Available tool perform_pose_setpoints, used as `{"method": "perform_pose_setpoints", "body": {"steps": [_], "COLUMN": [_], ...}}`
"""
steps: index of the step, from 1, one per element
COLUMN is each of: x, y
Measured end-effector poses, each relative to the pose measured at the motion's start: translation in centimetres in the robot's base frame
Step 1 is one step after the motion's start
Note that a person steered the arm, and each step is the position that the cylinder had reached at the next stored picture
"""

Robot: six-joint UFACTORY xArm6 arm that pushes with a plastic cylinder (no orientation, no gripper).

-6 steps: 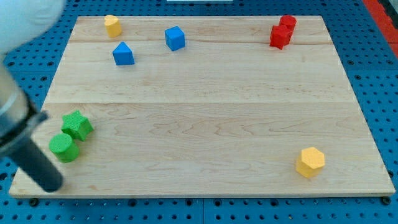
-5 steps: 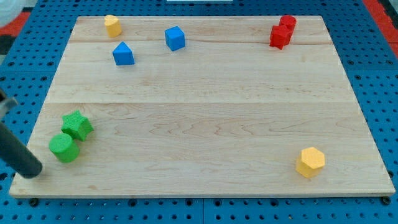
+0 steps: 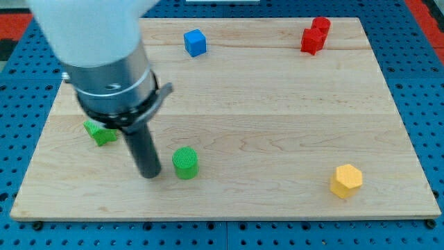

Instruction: Move the green circle diagonally top left to the yellow hexagon

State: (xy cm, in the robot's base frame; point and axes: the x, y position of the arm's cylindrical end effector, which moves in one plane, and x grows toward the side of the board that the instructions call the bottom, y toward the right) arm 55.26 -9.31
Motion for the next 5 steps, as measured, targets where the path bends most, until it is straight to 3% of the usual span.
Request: {"method": "perform_pose_setpoints", "body": {"steps": [5], "x": [-2.5], "y": [13.0]}}
